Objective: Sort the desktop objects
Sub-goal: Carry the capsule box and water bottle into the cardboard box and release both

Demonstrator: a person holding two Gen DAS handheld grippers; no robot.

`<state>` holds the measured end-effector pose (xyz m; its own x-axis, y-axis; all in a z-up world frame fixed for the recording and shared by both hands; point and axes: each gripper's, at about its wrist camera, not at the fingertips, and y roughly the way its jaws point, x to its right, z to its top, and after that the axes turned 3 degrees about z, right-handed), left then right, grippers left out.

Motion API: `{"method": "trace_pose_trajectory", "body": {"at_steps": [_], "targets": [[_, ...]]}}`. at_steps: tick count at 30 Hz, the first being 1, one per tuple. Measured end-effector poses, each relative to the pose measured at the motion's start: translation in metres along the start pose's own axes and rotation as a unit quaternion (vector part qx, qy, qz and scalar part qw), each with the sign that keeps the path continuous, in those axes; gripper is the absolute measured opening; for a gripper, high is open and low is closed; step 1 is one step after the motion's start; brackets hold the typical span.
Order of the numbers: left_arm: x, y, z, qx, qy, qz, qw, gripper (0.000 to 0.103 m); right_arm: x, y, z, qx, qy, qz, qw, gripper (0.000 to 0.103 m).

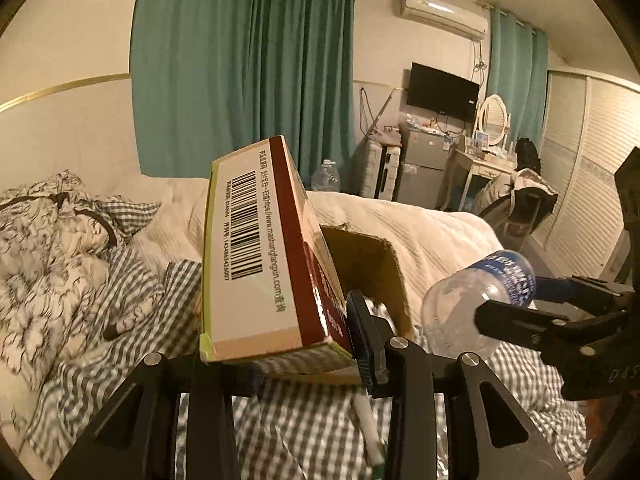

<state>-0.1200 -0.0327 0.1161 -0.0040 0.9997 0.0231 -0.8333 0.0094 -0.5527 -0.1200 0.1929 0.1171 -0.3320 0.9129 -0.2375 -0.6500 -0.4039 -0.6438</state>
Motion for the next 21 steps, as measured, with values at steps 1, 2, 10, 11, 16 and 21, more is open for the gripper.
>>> {"method": "trace_pose_trajectory", "body": {"at_steps": [1, 2, 10, 11, 16, 21], "targets": [[-0.001, 0.014, 0.001, -0.004, 0.001, 0.003, 1.0, 0.037, 0.004, 0.011, 0.004, -0.004, 0.008, 0.006, 1.0, 0.089], [-0.002, 0.025, 0.0, -0.008, 0.002, 0.005, 0.9999, 0.037, 0.009, 0.025, 0.008, -0.011, 0.019, 0.015, 1.0, 0.089], [-0.01, 0.124, -0.011, -0.055, 0.017, 0.021, 0.9981, 0.037, 0.049, 0.123, 0.023, -0.033, 0.063, 0.025, 0.997, 0.089], [-0.012, 0.134, -0.013, -0.058, 0.014, 0.026, 0.9979, 0.038, 0.053, 0.133, 0.023, -0.035, 0.064, 0.025, 0.997, 0.089], [-0.023, 0.155, -0.017, -0.068, -0.019, 0.048, 0.9963, 0.083, 0.069, 0.146, 0.031, -0.008, 0.083, 0.029, 0.996, 0.09], [-0.023, 0.126, -0.007, -0.05, -0.029, 0.048, 0.9971, 0.09, 0.067, 0.123, 0.037, 0.019, 0.061, 0.016, 0.998, 0.09]]}}
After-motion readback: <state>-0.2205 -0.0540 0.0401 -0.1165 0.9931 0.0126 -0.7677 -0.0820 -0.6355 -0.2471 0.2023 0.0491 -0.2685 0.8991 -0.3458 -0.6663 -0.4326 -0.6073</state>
